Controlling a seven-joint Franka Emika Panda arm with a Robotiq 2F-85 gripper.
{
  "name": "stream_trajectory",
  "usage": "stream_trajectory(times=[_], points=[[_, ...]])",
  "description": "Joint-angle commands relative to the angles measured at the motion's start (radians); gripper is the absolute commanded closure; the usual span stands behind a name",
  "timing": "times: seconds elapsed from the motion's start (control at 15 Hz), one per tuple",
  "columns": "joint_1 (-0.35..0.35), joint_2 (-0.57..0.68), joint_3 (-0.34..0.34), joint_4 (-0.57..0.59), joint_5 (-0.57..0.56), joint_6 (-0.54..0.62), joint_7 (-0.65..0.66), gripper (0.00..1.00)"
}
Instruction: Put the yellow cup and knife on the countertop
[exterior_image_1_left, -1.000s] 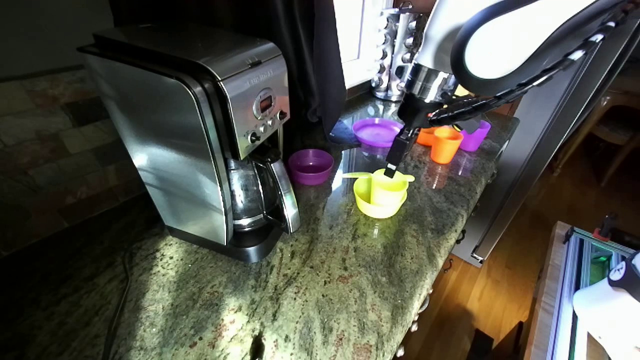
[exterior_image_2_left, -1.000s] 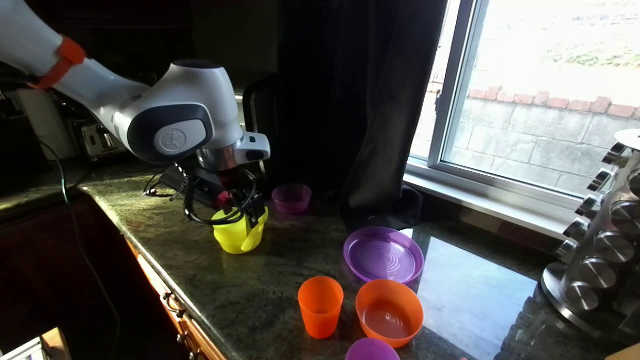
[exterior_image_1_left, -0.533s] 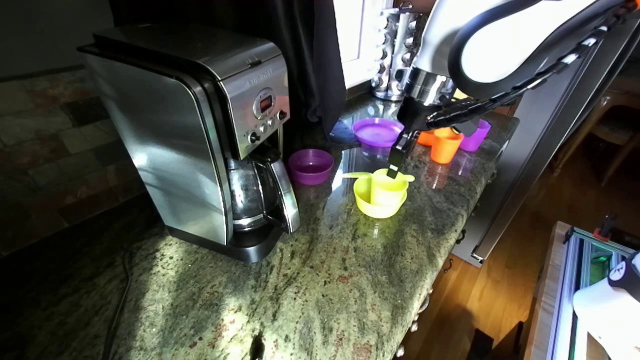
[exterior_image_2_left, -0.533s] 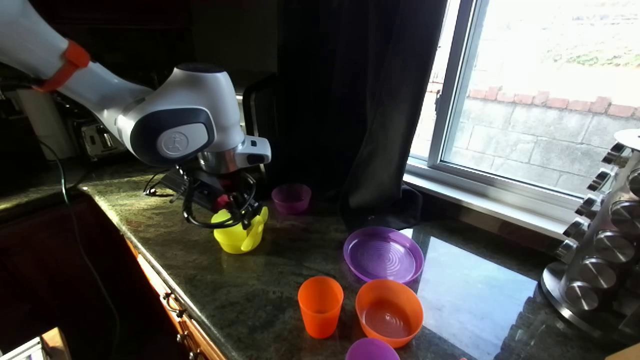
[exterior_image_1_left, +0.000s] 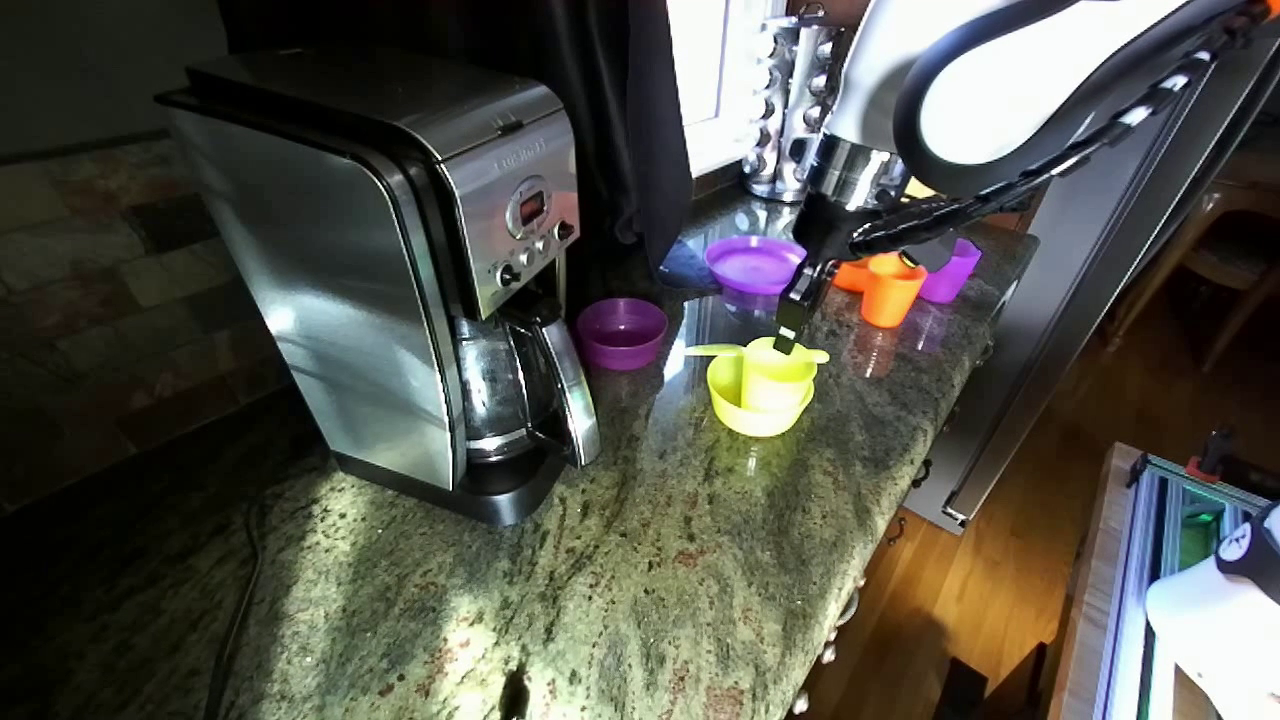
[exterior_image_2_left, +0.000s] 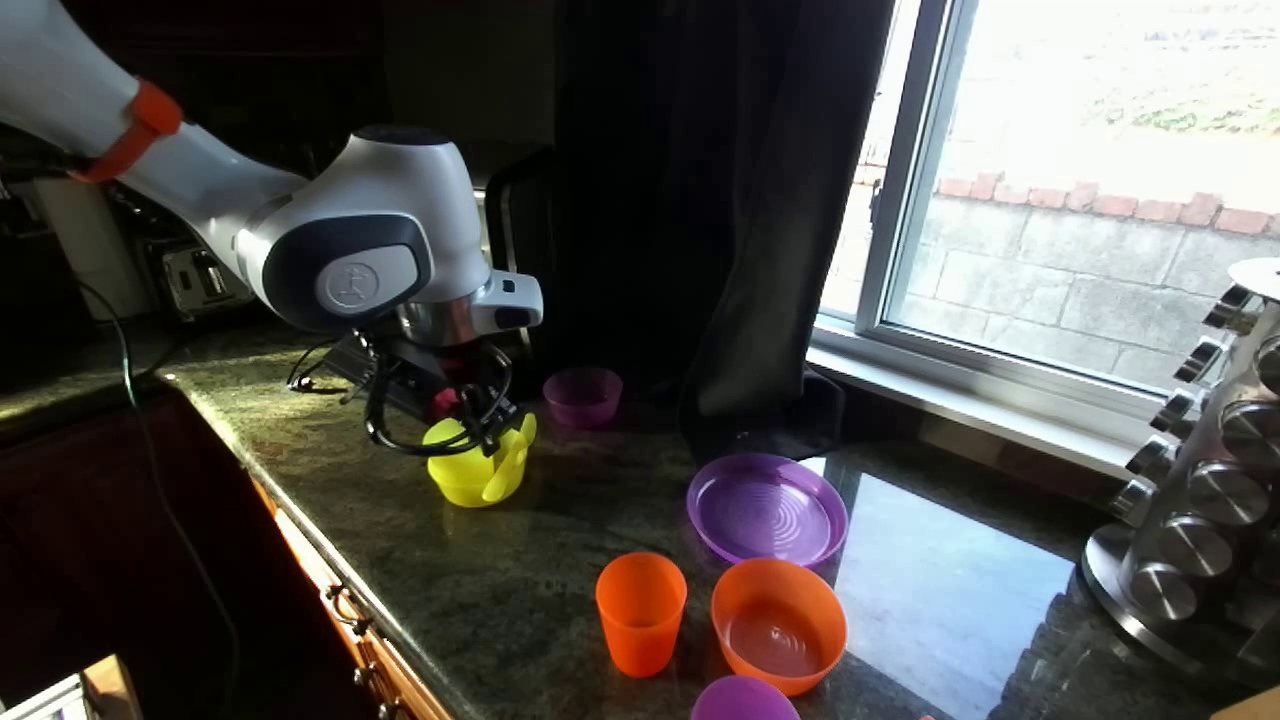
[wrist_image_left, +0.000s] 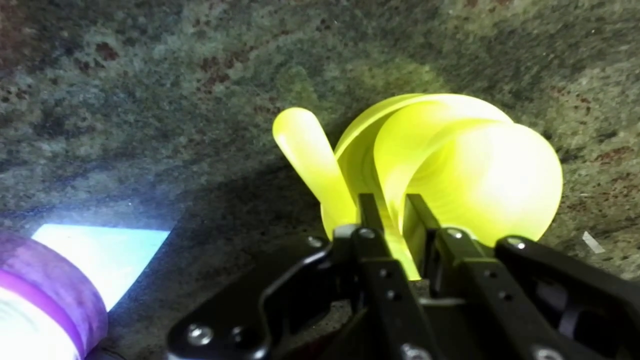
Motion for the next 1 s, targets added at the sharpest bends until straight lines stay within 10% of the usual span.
stream_trajectory(times=[0.0,0.93], points=[[-0.008,0.012,0.013,0.002,0.025,0.017,0.012,0.94],[0.003,-0.08,0.016,-0.006,0.03,-0.033,-0.002,0.99]])
